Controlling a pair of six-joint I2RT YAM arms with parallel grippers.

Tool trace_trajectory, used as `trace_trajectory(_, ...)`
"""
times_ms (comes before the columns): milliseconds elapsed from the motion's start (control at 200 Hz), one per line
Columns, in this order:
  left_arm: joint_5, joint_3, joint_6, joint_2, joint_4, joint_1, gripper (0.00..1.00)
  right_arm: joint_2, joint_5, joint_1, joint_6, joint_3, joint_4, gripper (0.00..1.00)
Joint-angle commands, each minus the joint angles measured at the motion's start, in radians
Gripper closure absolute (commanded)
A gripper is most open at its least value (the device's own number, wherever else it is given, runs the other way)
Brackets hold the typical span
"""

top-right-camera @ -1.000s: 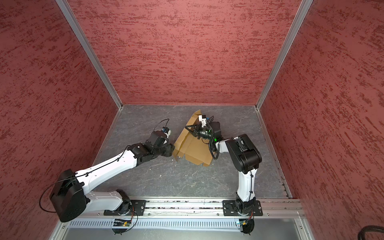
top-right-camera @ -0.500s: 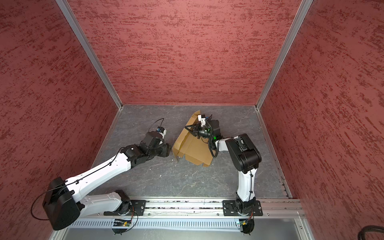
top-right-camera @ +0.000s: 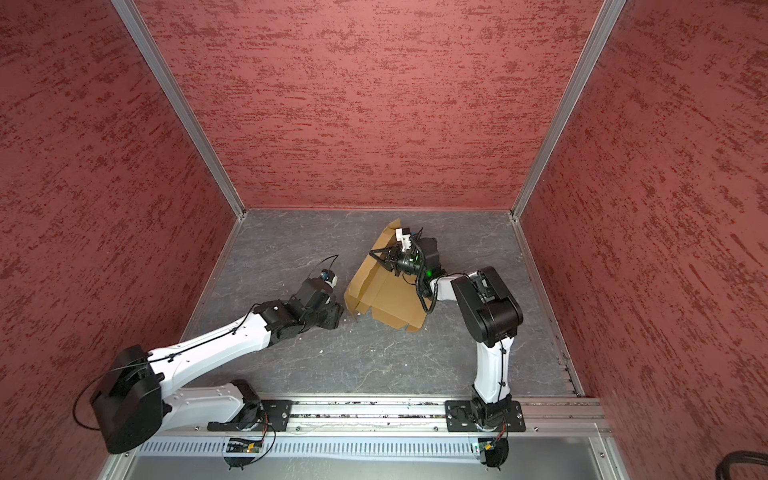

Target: Fold the paper box

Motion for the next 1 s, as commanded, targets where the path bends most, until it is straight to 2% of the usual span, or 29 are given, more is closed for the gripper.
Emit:
trace_trajectory(0, -0.02, 0.035, 0.046, 0.06, 0.081, -0.027, 0.38, -0.01, 0.014, -0.005, -0.024, 0.028, -0.016, 0.97)
trace_trajectory(736, 0.052, 0.144, 0.127, 0.216, 0.197, -0.061, 0.58, -0.017, 0.022, -0.005, -0.037, 0.021, -0.036, 0.97)
trace_trajectory(997, 0.074, 0.15, 0.124, 0.208, 0.209, -0.079, 0.59, -0.013, 0.029, -0.005, -0.032, 0.025, -0.031, 0.97)
